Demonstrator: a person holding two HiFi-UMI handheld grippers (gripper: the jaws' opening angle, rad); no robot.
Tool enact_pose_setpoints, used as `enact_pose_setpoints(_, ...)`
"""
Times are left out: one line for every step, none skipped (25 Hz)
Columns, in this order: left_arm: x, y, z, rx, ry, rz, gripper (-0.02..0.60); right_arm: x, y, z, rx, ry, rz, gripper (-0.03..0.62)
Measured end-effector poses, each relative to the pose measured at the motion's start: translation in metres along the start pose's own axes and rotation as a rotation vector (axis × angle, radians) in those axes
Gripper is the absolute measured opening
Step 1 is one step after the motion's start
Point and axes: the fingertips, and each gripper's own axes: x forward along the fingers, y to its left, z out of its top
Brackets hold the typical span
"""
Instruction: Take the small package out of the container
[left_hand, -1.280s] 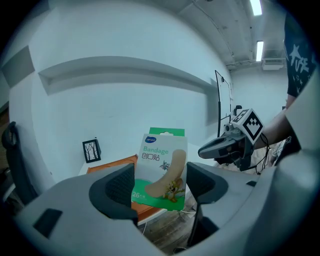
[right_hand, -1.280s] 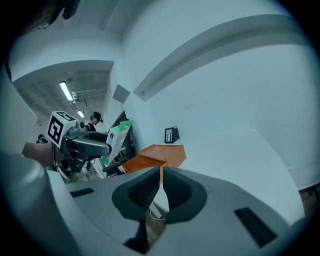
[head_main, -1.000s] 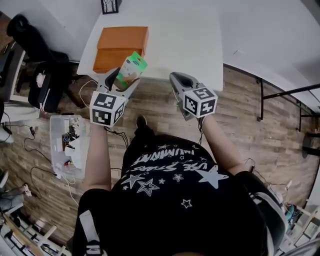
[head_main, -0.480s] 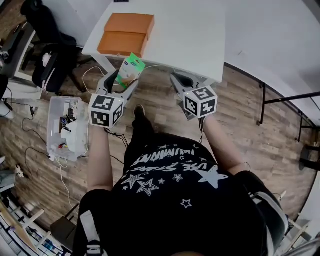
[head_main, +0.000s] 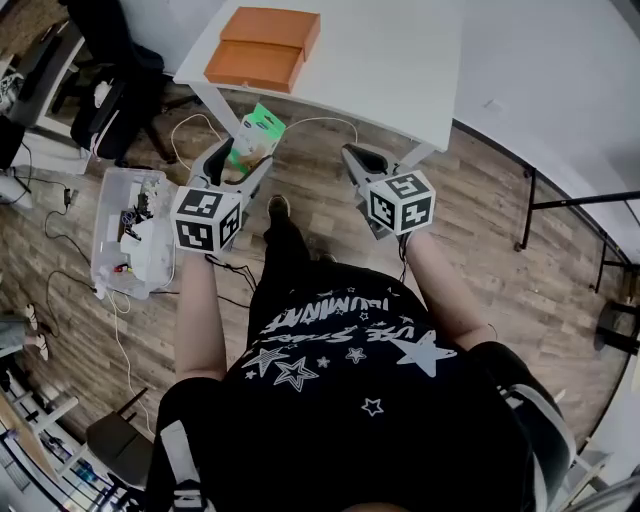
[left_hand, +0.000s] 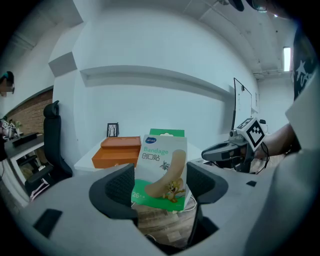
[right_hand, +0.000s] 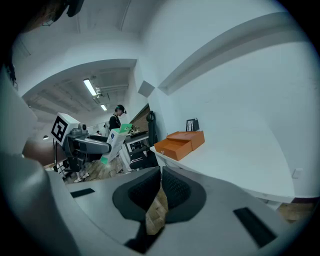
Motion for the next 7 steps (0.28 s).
enact_pose_setpoints(-0.002,-0.001,-0.002,-0.001,0.000,0.004,0.347,-0.002,0.002,-0.003,0.000,0.003,0.003,0.051)
enact_pose_setpoints(-0.005,-0.003,-0.004,0.000,0.001,0.007,0.347,-0.003,0.003,-0.006,0.001,0.006,0.004,0.051)
enact_pose_setpoints(-0.007,-0.006,-0.006,0.004,0.004,0.009,0.347,-0.006,0.005,-0.009,0.002,0.009,0.005,0.051)
enact_pose_setpoints(-0.009,-0.008,-0.009,0.010,0.008,0.009,0.347,-0.008,0.007,-0.011,0.003,0.012,0.006,0.051)
enact_pose_setpoints(-0.011,-0.010,-0.011,0.016,0.012,0.010,0.347,-0.010,0.009,-0.014,0.003,0.014,0.007,0.051)
enact_pose_setpoints(-0.013,-0.013,-0.014,0.021,0.016,0.010,0.347,-0.011,0.011,-0.016,0.003,0.016,0.009,0.051)
enact_pose_setpoints(-0.015,-0.015,-0.016,0.025,0.020,0.010,0.347,-0.013,0.013,-0.018,0.003,0.017,0.010,0.051)
